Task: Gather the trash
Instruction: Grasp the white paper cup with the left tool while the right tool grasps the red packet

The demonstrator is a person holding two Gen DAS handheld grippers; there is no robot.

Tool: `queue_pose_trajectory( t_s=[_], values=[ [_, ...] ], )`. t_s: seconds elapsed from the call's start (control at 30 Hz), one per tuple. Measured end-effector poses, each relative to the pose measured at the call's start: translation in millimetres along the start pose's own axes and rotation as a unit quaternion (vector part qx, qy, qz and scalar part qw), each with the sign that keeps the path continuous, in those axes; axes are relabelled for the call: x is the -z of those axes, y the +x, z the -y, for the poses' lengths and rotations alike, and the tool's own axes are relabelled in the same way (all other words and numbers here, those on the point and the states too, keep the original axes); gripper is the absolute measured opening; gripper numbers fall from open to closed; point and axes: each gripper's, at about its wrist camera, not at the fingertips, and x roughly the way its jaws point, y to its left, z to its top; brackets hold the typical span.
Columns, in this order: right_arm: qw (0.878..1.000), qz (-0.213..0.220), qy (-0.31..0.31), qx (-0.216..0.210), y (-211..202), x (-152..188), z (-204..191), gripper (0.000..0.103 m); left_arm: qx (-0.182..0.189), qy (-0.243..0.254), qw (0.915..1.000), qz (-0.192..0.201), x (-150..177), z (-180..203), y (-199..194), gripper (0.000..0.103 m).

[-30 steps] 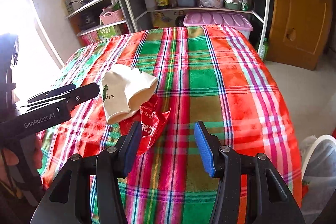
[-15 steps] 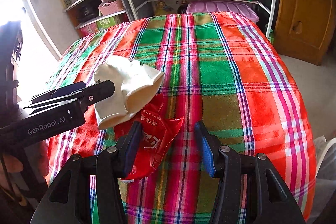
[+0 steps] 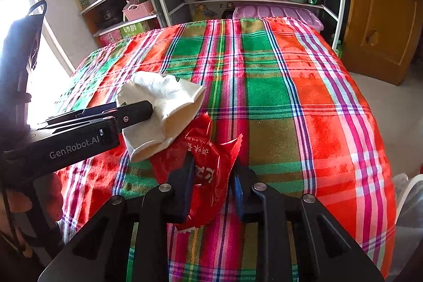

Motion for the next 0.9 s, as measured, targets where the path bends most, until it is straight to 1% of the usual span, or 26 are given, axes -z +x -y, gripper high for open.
queue_pose_trajectory(
  t_s=[0.03, 0.1, 0.23, 0.4, 0.57, 0.7, 0.8, 0.9],
  values=[
    [1.000, 0.001, 0.001, 0.000, 0, 1, 1, 0.024, 0.002, 0.000, 1.0000, -0.001, 0, 1, 0, 0.043],
    [1.000, 0.002, 0.003, 0.003, -2, 2, 1, 0.023, -0.005, 0.007, 1.0000, 0.001, 0, 3, 1, 0.043],
    [1.000, 0.003, 0.000, 0.010, -4, 3, 1, 0.021, -0.007, 0.004, 0.9999, 0.008, 0, 2, -2, 0.038],
    [1.000, 0.008, 0.002, 0.019, -9, 4, 5, 0.019, -0.010, 0.011, 0.9998, 0.016, 1, 3, -6, 0.036],
    [0.999, 0.018, 0.013, 0.028, -18, 5, 12, 0.018, -0.010, 0.004, 0.9997, 0.024, 1, 0, -12, 0.033],
    [0.999, 0.027, 0.019, 0.034, -26, 7, 16, 0.018, -0.002, 0.000, 0.9997, 0.025, 2, 0, -17, 0.031],
    [0.998, 0.033, 0.024, 0.038, -33, 8, 19, 0.018, -0.001, 0.009, 0.9995, 0.031, 4, 3, -24, 0.029],
    [0.998, 0.039, 0.029, 0.040, -40, 11, 20, 0.018, 0.009, 0.013, 0.9994, 0.030, 5, 6, -29, 0.028]
  ],
)
